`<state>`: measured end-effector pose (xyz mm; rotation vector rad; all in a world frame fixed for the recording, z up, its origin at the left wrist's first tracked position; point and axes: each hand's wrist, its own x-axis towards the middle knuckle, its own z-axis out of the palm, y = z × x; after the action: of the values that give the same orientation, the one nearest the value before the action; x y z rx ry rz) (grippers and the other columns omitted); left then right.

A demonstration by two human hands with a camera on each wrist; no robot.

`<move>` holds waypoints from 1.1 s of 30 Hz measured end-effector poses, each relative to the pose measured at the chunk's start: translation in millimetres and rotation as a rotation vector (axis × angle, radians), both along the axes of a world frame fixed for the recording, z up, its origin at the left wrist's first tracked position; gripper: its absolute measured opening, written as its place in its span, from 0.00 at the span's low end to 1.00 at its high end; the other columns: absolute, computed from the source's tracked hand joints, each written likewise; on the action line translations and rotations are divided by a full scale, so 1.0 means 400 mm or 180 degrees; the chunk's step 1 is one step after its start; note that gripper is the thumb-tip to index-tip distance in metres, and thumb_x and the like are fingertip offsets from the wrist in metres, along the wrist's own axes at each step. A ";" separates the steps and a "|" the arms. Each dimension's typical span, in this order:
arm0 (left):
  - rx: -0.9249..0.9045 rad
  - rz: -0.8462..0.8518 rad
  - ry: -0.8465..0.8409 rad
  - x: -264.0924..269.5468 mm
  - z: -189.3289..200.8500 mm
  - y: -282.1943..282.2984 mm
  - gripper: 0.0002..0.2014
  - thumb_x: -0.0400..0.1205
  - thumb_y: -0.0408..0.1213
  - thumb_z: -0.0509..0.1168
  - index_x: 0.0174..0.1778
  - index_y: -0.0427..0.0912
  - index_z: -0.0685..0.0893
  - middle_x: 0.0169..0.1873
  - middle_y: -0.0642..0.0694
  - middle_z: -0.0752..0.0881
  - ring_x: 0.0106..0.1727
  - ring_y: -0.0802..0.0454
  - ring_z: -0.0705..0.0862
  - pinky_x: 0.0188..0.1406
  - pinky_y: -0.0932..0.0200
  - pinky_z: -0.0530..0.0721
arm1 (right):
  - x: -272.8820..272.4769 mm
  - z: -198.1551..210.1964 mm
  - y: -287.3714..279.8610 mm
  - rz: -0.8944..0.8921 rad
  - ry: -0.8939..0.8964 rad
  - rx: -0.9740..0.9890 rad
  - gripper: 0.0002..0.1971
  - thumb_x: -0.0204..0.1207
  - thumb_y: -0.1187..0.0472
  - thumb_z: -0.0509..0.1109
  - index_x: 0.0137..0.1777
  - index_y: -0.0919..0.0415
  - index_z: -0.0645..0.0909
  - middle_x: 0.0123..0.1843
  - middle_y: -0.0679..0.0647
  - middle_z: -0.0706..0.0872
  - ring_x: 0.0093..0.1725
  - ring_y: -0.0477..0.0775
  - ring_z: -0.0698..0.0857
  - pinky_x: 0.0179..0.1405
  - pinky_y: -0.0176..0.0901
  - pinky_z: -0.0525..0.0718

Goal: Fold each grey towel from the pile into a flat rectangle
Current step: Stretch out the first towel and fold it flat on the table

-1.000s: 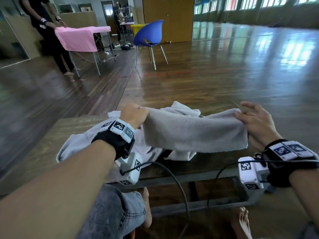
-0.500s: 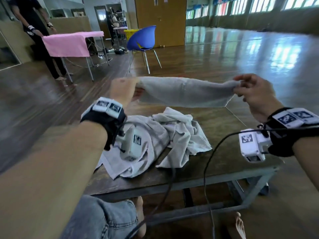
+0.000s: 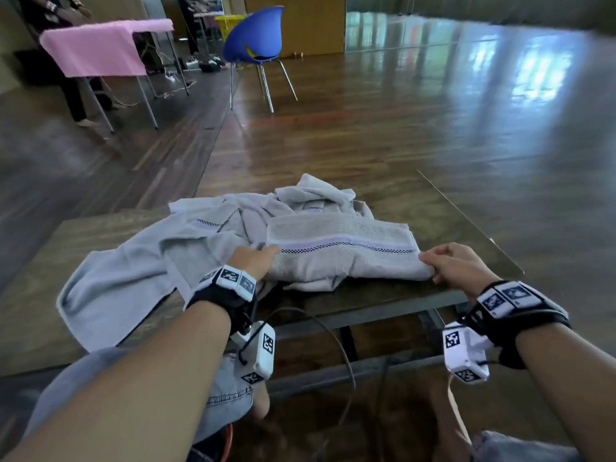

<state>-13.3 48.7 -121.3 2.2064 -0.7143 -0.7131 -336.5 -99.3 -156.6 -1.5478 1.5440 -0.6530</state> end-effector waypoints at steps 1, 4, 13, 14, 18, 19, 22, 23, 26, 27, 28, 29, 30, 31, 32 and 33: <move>0.0001 0.0036 0.0010 0.003 0.000 -0.006 0.26 0.76 0.52 0.69 0.68 0.44 0.82 0.44 0.46 0.87 0.31 0.52 0.80 0.24 0.62 0.72 | 0.007 0.002 -0.007 -0.0024 0.0091 -0.0061 0.10 0.76 0.53 0.77 0.43 0.58 0.81 0.28 0.53 0.85 0.26 0.50 0.82 0.26 0.40 0.77; 0.0055 -0.0033 -0.0180 0.009 0.002 -0.025 0.18 0.76 0.49 0.71 0.48 0.35 0.84 0.51 0.41 0.88 0.33 0.50 0.81 0.35 0.57 0.81 | 0.018 0.005 -0.026 -0.0031 0.0205 -0.0036 0.10 0.74 0.56 0.79 0.42 0.59 0.81 0.34 0.56 0.87 0.34 0.55 0.83 0.46 0.50 0.85; 0.0152 -0.0319 -0.0534 -0.004 0.008 0.007 0.12 0.79 0.47 0.68 0.55 0.46 0.81 0.47 0.45 0.84 0.49 0.43 0.82 0.45 0.57 0.74 | -0.041 -0.013 0.007 0.0042 0.0431 -0.0471 0.06 0.71 0.50 0.75 0.41 0.51 0.88 0.40 0.51 0.90 0.38 0.55 0.86 0.39 0.48 0.84; 0.0162 -0.0266 -0.0497 -0.005 0.010 -0.001 0.13 0.79 0.48 0.68 0.51 0.43 0.82 0.46 0.44 0.83 0.49 0.42 0.81 0.46 0.56 0.73 | -0.034 -0.011 0.008 0.0117 0.0525 -0.0425 0.10 0.72 0.45 0.75 0.40 0.51 0.88 0.40 0.49 0.89 0.40 0.54 0.85 0.41 0.48 0.83; 0.0131 -0.0126 -0.0652 -0.012 0.019 -0.034 0.18 0.80 0.47 0.65 0.32 0.36 0.77 0.32 0.42 0.80 0.41 0.41 0.79 0.39 0.55 0.72 | 0.014 -0.004 0.014 0.0151 0.1038 -0.0380 0.20 0.73 0.39 0.74 0.37 0.57 0.90 0.38 0.50 0.88 0.39 0.50 0.84 0.41 0.46 0.81; 0.0073 -0.0154 -0.0718 -0.016 0.022 -0.039 0.17 0.80 0.45 0.64 0.33 0.34 0.79 0.29 0.41 0.79 0.38 0.41 0.78 0.34 0.56 0.71 | 0.025 -0.003 0.014 0.0149 0.1105 -0.0380 0.20 0.73 0.40 0.74 0.38 0.59 0.90 0.38 0.52 0.89 0.38 0.51 0.84 0.39 0.45 0.80; -0.0150 -0.0125 -0.0689 -0.018 0.025 -0.044 0.16 0.81 0.40 0.64 0.33 0.31 0.79 0.27 0.38 0.78 0.34 0.41 0.77 0.33 0.55 0.69 | 0.039 -0.004 0.012 0.0173 0.1052 -0.0393 0.16 0.74 0.46 0.77 0.37 0.60 0.89 0.38 0.53 0.88 0.40 0.53 0.85 0.37 0.43 0.77; -0.0189 -0.0077 -0.0704 -0.016 0.025 -0.044 0.16 0.81 0.40 0.64 0.33 0.30 0.80 0.28 0.37 0.79 0.34 0.41 0.77 0.34 0.54 0.70 | 0.038 -0.005 0.011 0.0165 0.0972 -0.0441 0.14 0.74 0.47 0.77 0.36 0.58 0.88 0.38 0.51 0.87 0.43 0.54 0.85 0.39 0.44 0.77; -0.0404 0.0131 -0.0731 -0.012 0.023 -0.036 0.17 0.81 0.39 0.63 0.28 0.35 0.73 0.24 0.41 0.73 0.32 0.43 0.72 0.30 0.55 0.66 | 0.026 -0.011 0.011 0.0091 0.0596 -0.0577 0.11 0.75 0.49 0.76 0.37 0.55 0.83 0.38 0.49 0.86 0.43 0.54 0.83 0.44 0.47 0.78; -0.0498 0.0167 -0.0688 -0.011 0.022 -0.032 0.17 0.80 0.39 0.62 0.27 0.36 0.70 0.23 0.43 0.70 0.31 0.44 0.70 0.28 0.54 0.64 | 0.018 -0.014 0.010 0.0062 0.0427 -0.0552 0.11 0.75 0.50 0.76 0.38 0.56 0.82 0.38 0.50 0.85 0.41 0.54 0.83 0.44 0.48 0.80; -0.0560 0.0149 -0.0628 -0.011 0.020 -0.028 0.17 0.80 0.39 0.62 0.28 0.37 0.69 0.24 0.43 0.69 0.31 0.45 0.69 0.26 0.53 0.62 | 0.008 -0.015 0.011 0.0044 0.0308 -0.0487 0.11 0.75 0.52 0.76 0.39 0.57 0.82 0.37 0.52 0.85 0.38 0.54 0.82 0.41 0.48 0.81; -0.0540 0.0087 -0.0578 -0.012 0.018 -0.023 0.17 0.81 0.40 0.61 0.28 0.37 0.69 0.24 0.42 0.69 0.30 0.45 0.69 0.26 0.53 0.62 | -0.001 -0.016 0.012 0.0055 0.0266 -0.0392 0.10 0.74 0.54 0.76 0.38 0.59 0.81 0.34 0.53 0.84 0.34 0.54 0.81 0.37 0.46 0.80; -0.0454 0.0005 -0.0551 -0.014 0.015 -0.018 0.17 0.82 0.41 0.61 0.29 0.37 0.70 0.25 0.42 0.70 0.30 0.45 0.70 0.26 0.53 0.62 | -0.010 -0.017 0.015 0.0103 0.0314 -0.0264 0.09 0.74 0.56 0.75 0.38 0.60 0.82 0.32 0.53 0.83 0.31 0.54 0.80 0.31 0.44 0.79; -0.0345 -0.0069 -0.0537 -0.016 0.010 -0.013 0.18 0.83 0.42 0.61 0.29 0.37 0.71 0.25 0.42 0.71 0.29 0.45 0.71 0.25 0.53 0.63 | -0.015 -0.017 0.019 0.0165 0.0412 -0.0127 0.08 0.74 0.57 0.75 0.38 0.61 0.83 0.29 0.54 0.82 0.28 0.53 0.79 0.27 0.42 0.77; -0.0262 -0.0115 -0.0531 -0.017 0.005 -0.012 0.19 0.83 0.43 0.61 0.28 0.37 0.72 0.24 0.42 0.72 0.28 0.46 0.71 0.25 0.54 0.64 | -0.019 -0.017 0.022 0.0204 0.0496 -0.0015 0.08 0.74 0.58 0.75 0.39 0.62 0.84 0.28 0.54 0.82 0.27 0.53 0.79 0.25 0.41 0.76; -0.0207 -0.0133 -0.0522 -0.018 0.001 -0.012 0.20 0.83 0.44 0.62 0.28 0.38 0.71 0.24 0.43 0.72 0.27 0.47 0.71 0.25 0.54 0.64 | -0.019 -0.015 0.022 0.0202 0.0530 0.0047 0.09 0.74 0.57 0.75 0.40 0.63 0.85 0.27 0.55 0.82 0.27 0.53 0.79 0.24 0.41 0.76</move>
<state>-20.6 43.7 -120.9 2.2136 -0.8554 -0.5259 -344.1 -90.4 -162.5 -1.6680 1.6103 -0.4864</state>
